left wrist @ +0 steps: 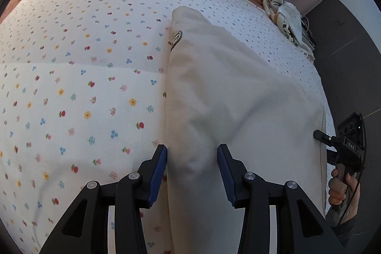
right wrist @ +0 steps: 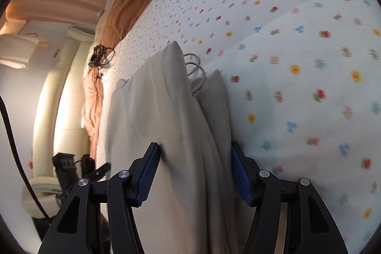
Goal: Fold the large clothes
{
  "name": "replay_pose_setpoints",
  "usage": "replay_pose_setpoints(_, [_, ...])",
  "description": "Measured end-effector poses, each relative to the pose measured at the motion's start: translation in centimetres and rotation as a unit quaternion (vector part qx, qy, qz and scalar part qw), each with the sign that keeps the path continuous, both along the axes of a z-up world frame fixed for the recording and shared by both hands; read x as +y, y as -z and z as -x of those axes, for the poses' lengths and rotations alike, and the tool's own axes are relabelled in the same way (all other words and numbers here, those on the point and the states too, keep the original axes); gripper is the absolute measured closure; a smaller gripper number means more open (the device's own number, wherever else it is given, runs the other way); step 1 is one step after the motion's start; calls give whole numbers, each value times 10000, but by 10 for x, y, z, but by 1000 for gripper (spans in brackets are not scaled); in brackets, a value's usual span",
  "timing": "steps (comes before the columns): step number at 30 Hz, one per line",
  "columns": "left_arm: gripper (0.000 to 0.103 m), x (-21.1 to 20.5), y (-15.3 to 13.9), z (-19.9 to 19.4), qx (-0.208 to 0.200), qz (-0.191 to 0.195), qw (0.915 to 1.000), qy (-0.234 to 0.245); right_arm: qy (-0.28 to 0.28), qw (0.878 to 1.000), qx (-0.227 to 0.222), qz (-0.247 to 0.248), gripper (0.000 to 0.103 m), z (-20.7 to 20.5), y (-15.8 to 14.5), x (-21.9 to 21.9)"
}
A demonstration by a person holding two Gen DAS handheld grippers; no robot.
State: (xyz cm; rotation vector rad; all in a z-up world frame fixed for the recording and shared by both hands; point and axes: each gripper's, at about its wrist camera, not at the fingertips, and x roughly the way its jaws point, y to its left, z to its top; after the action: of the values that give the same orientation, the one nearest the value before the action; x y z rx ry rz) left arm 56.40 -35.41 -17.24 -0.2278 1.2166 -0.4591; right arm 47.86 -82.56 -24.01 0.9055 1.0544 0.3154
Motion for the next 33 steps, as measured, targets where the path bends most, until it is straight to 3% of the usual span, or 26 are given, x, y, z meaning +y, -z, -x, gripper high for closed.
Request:
replay_pose_setpoints(4, [58, -4, 0, -19, -91, -55, 9999, -8, -23, 9991, 119, -409, 43, -16, 6, 2])
replay_pose_setpoints(13, [57, -22, 5, -48, -155, -272, 9995, -60, -155, 9980, 123, -592, 45, -41, 11, 9])
replay_pose_setpoints(19, [56, -29, 12, -70, -62, -302, 9994, -171, -36, 9990, 155, -421, 68, -44, 9, 13])
replay_pose_setpoints(20, [60, -29, 12, -71, -21, -291, 9994, -185, 20, 9990, 139, -422, 72, -42, 8, 14])
replay_pose_setpoints(23, [74, -30, 6, -67, 16, -266, 9993, -260, 61, 9995, -42, -321, 80, -36, -3, 18])
replay_pose_setpoints(26, [80, -32, -6, -59, -198, -239, 9992, -264, 100, 9997, -177, -160, 83, -31, -19, 24])
replay_pose_setpoints(33, [84, -29, -50, -32, -817, -36, 9965, -160, 180, 9974, -562, 410, 86, -8, -75, 46])
